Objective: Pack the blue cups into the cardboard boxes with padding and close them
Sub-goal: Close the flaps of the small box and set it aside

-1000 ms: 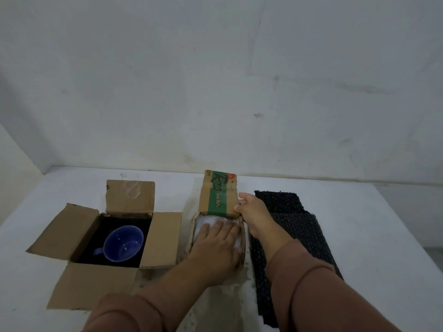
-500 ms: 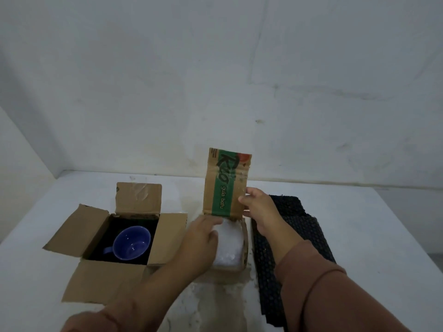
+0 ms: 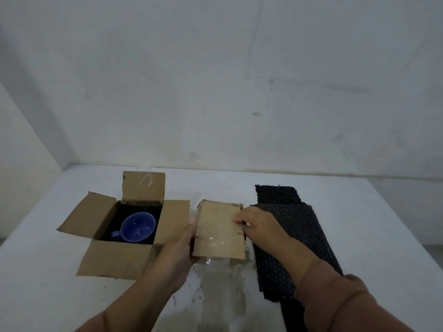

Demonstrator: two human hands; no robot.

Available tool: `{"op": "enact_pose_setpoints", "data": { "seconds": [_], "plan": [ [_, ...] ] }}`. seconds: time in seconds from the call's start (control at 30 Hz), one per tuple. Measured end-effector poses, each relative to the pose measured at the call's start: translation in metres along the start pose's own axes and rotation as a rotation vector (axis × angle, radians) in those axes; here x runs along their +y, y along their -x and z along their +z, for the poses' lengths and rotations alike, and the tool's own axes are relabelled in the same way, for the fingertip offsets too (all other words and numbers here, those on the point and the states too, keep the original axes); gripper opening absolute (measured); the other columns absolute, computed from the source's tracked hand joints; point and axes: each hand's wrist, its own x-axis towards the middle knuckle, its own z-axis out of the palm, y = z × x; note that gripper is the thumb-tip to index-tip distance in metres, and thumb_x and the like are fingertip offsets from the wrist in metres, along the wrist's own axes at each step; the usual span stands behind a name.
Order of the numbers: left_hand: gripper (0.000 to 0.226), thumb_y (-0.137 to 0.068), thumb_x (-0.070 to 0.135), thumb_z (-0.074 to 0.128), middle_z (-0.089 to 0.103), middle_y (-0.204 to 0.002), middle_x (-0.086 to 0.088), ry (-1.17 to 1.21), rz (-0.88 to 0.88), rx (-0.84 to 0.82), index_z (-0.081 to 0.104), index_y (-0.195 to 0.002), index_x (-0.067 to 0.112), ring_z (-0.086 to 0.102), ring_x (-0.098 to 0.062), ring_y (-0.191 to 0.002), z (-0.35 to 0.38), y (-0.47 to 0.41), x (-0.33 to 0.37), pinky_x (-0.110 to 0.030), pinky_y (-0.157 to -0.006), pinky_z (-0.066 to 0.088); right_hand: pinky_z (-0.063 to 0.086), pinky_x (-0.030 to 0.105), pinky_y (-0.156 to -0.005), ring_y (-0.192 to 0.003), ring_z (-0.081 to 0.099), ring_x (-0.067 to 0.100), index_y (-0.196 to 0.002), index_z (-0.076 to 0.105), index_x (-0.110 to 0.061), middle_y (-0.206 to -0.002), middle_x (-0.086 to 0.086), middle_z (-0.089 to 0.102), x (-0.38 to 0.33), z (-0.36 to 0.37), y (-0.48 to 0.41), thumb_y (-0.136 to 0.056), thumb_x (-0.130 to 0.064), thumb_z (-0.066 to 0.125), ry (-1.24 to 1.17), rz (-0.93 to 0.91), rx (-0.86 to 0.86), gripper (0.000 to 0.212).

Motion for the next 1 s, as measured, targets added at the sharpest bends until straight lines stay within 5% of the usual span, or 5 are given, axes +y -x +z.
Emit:
{"op": "enact_pose_setpoints", "data": {
  "seconds": [0.13,0.37,0.67,0.83,1.0],
  "plan": [
    [0.019,-0.091,0.02,0.059,0.068,-0.084,-0.013,-0.286,-0.004,0.159,0.06,-0.076,0.009,0.06,-0.032,-0.091,-0.003,-0.003,-0.012,-0.045,-0.089,0.048,0.042,0.022,-0.093,-0.106,0.061,0.025,-0.107,0.069,-0.004,-0.113,0.014,0.064,-0.001,0.006,0.006,-0.085,0.004,0.054,0.096,-0.037,-0.039,0.028],
    [0.034,-0.092,0.026,0.057,0.063,-0.086,-0.014,-0.535,0.043,0.296,0.062,-0.095,-0.007,0.055,-0.02,-0.077,0.001,-0.006,-0.029,-0.028,-0.066,0.044,0.04,0.027,-0.102,-0.119,0.05,0.021,-0.129,0.053,-0.006,-0.139,0.007,0.046,-0.015,0.008,0.016,-0.094,-0.013,0.044,0.214,-0.023,-0.127,0.036],
    [0.023,-0.093,0.028,0.056,0.065,-0.079,-0.008,-0.708,0.185,0.391,0.06,-0.081,0.009,0.058,-0.017,-0.072,-0.001,-0.009,-0.048,-0.028,-0.061,0.044,0.004,0.043,-0.118,-0.146,-0.004,0.035,-0.149,0.009,-0.027,-0.158,0.019,-0.004,-0.021,0.035,0.026,-0.098,-0.044,0.032,0.589,-0.106,-0.307,0.058],
    [0.021,-0.091,0.027,0.06,0.062,-0.075,-0.004,-0.536,0.186,0.356,0.057,-0.077,0.011,0.058,-0.018,-0.072,-0.009,-0.009,-0.06,-0.026,-0.06,0.041,0.004,0.048,-0.117,-0.144,0.002,0.044,-0.148,0.004,-0.033,-0.156,0.024,-0.003,-0.017,0.041,0.025,-0.099,-0.044,0.029,0.683,-0.175,-0.271,0.056],
    [0.015,-0.086,0.008,0.065,0.067,-0.102,-0.01,-0.245,-0.003,0.17,0.06,-0.1,0.008,0.063,-0.022,-0.098,-0.025,-0.012,-0.084,-0.028,-0.077,0.047,0.004,0.049,-0.117,-0.143,0.004,0.046,-0.147,-0.001,-0.036,-0.156,0.026,-0.003,-0.019,0.043,0.022,-0.099,-0.043,0.028,0.729,-0.197,-0.28,0.056]
  ]
}}
